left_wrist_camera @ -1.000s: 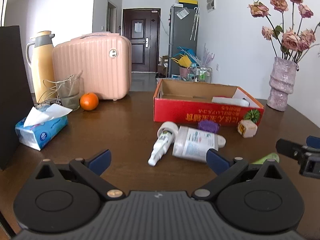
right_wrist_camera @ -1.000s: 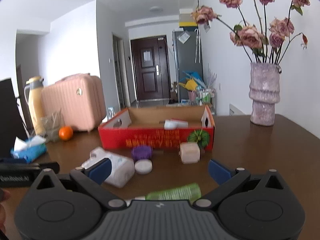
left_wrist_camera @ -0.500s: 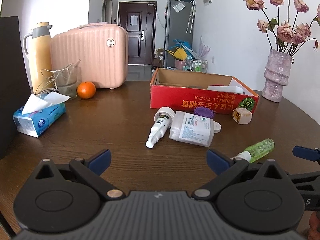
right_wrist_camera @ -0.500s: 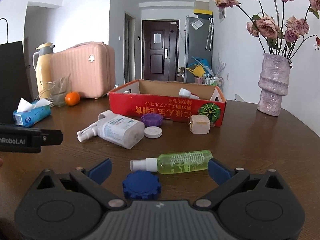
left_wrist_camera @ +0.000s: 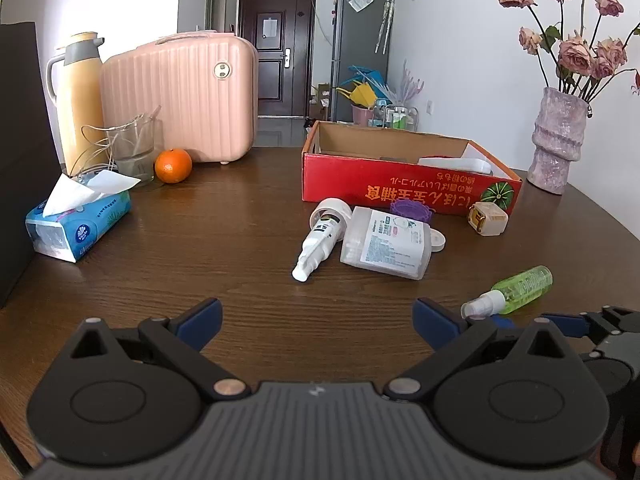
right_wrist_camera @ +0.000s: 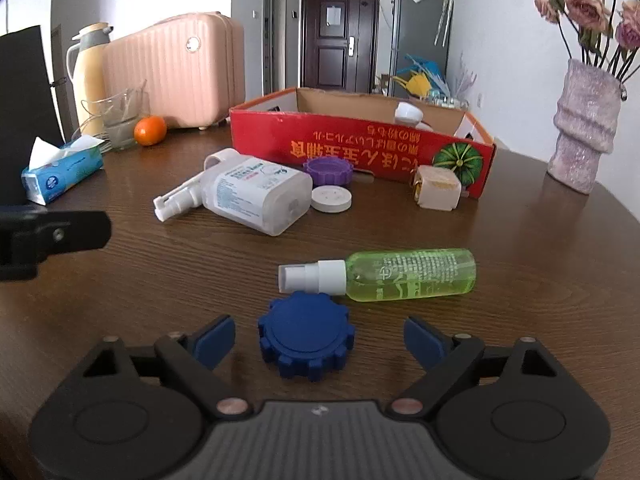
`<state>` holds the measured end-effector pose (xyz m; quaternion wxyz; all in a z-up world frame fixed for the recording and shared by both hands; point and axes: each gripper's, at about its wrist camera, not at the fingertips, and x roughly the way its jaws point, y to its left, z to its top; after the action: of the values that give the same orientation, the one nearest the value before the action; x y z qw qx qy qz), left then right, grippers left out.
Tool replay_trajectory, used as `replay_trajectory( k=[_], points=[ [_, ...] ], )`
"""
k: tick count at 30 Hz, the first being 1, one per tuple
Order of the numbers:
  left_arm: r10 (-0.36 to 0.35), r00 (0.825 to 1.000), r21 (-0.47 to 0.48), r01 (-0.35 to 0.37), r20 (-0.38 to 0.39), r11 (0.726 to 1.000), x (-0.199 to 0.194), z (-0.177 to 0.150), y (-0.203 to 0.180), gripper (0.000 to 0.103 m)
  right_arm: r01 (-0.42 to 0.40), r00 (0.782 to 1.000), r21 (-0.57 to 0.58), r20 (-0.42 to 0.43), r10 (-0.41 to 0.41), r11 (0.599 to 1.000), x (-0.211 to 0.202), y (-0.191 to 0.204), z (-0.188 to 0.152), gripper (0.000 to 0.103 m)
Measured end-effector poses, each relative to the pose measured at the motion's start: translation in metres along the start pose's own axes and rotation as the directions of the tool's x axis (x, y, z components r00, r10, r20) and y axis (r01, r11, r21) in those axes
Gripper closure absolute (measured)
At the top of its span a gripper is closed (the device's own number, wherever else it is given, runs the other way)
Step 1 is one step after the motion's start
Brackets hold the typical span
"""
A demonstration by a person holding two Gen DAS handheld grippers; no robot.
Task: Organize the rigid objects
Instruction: 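Grasp the blue gear-shaped cap with the right gripper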
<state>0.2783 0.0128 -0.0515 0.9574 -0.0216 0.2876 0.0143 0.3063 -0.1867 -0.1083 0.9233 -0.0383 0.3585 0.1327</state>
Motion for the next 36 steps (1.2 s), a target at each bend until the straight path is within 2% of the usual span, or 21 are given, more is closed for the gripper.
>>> replay_trajectory(
  k=[3,5,7,8,12,18,23,36],
  points=[
    [0.001,1.0,0.0,-0.001,0.0,1.0,0.0,0.0,-0.001,0.0,-0.001,1.0,0.004,-0.013,0.001,1.0,0.004,0.0,-0.001,0.023],
    [0.0,1.0,0.001,0.0,0.0,1.0,0.0,0.0,-0.001,0.0,-0.012,1.0,0.005,-0.011,0.012,1.0,0.004,0.0,-0.001,0.029],
    [0.002,1.0,0.002,-0.002,-0.001,1.0,0.0,0.0,-0.001,0.0,-0.031,1.0,-0.001,0.001,0.031,1.0,0.002,0.001,-0.002,0.047],
    [0.003,1.0,0.003,-0.003,-0.002,1.0,0.0,-0.001,-0.001,0.0,-0.036,0.999,-0.007,0.009,0.036,0.999,0.0,0.002,-0.003,0.05],
    [0.004,1.0,0.003,-0.004,0.0,1.0,0.0,-0.001,-0.001,0.0,-0.052,0.998,0.0,0.028,0.052,0.999,-0.007,0.002,-0.005,0.05],
    [0.005,1.0,0.001,-0.005,-0.007,1.0,0.001,-0.002,-0.001,0.0,-0.073,0.989,0.035,0.129,0.068,0.997,-0.033,-0.003,-0.005,0.05],
    [0.011,1.0,-0.003,-0.011,-0.012,1.0,0.003,-0.003,0.0,0.0,-0.055,0.98,0.101,0.194,0.035,0.993,-0.048,-0.024,0.0,0.05],
    [0.035,0.999,-0.021,-0.035,-0.038,0.999,0.013,-0.003,0.003,0.0,0.067,0.96,0.118,0.263,-0.097,0.991,-0.058,-0.083,0.024,0.05]
  ],
)
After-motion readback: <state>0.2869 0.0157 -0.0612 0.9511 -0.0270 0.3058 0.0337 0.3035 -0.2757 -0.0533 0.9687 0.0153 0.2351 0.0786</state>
